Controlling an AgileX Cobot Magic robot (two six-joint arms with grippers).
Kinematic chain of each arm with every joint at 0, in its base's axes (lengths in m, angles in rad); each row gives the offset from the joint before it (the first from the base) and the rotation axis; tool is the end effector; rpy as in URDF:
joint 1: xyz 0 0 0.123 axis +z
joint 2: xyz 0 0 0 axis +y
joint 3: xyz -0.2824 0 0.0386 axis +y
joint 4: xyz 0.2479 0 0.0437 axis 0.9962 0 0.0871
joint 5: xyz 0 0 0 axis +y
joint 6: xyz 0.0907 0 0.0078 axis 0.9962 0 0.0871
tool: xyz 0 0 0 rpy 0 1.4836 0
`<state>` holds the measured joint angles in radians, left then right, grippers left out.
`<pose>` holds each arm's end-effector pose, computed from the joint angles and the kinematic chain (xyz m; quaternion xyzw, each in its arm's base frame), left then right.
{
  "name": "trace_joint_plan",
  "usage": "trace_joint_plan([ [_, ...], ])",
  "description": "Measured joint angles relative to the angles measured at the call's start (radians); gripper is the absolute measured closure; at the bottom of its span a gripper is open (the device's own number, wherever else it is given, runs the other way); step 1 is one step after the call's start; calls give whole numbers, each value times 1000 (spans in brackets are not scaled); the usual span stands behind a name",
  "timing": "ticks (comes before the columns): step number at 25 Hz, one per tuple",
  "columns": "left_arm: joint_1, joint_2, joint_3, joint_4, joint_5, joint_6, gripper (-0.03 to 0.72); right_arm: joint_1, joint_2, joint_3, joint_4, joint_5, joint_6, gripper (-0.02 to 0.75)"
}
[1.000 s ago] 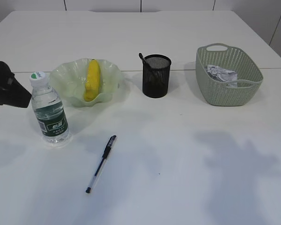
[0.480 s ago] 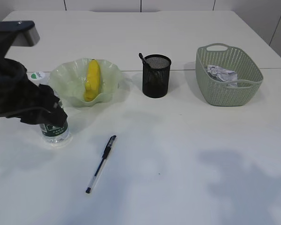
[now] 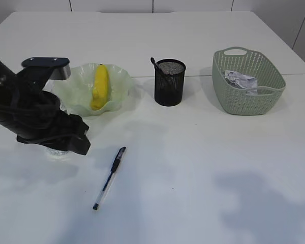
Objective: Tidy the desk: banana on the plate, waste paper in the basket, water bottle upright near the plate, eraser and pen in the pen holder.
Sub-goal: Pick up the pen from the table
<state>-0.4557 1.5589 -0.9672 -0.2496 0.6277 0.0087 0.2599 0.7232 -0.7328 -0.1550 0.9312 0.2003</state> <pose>0.2678 -0.1460 0.2228 0.1426 0.9614 -0.1388 0.1898 0.1211 0.0205 0.3182 -0.0485 0.9291 0.0092 0.3664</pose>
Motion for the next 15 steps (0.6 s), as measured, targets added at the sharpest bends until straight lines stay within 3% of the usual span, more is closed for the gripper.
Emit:
trace_joint_plan([
  [7, -7, 67, 0, -10, -67, 30, 243, 0, 0, 0, 7, 0, -8, 456],
  [15, -70, 130, 0, -17, -172, 49, 232, 0, 0, 0, 7, 1, -14, 456],
])
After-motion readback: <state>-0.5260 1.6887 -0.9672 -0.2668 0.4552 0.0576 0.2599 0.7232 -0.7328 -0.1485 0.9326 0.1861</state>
